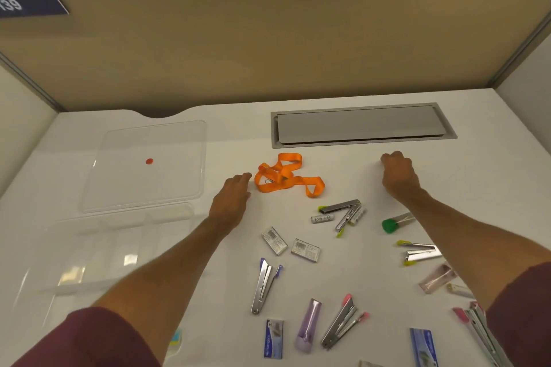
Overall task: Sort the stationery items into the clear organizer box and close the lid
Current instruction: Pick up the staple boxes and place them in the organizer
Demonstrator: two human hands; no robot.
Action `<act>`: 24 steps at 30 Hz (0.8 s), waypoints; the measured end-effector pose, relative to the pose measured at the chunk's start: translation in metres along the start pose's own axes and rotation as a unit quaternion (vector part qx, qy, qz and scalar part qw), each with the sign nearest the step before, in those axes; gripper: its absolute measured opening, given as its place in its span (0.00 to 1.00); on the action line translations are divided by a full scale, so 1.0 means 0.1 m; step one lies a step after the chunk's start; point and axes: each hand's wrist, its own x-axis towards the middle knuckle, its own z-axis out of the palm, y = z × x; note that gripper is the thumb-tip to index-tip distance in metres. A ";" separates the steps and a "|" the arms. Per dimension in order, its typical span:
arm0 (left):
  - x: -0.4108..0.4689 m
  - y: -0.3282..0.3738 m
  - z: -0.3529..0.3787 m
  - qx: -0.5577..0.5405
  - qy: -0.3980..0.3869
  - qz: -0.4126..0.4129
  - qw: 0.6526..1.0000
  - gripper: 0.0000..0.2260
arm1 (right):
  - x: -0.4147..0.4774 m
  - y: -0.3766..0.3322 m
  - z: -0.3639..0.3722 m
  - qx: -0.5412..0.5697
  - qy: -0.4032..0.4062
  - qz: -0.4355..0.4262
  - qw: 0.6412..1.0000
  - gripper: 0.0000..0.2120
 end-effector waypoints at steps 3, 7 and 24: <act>-0.04 -0.02 -0.12 0.004 0.007 0.004 1.000 0.14 | -0.11 -0.15 -0.07 0.025 0.021 -0.013 0.999 0.20; -0.16 -0.07 -0.30 0.001 0.027 0.008 1.000 0.13 | -0.36 -0.51 -0.14 0.049 0.027 -0.054 0.997 0.21; -1.57 -0.78 -0.94 -0.016 0.052 0.065 0.996 0.12 | -2.39 -2.42 -0.12 0.189 -0.012 -0.238 0.953 0.18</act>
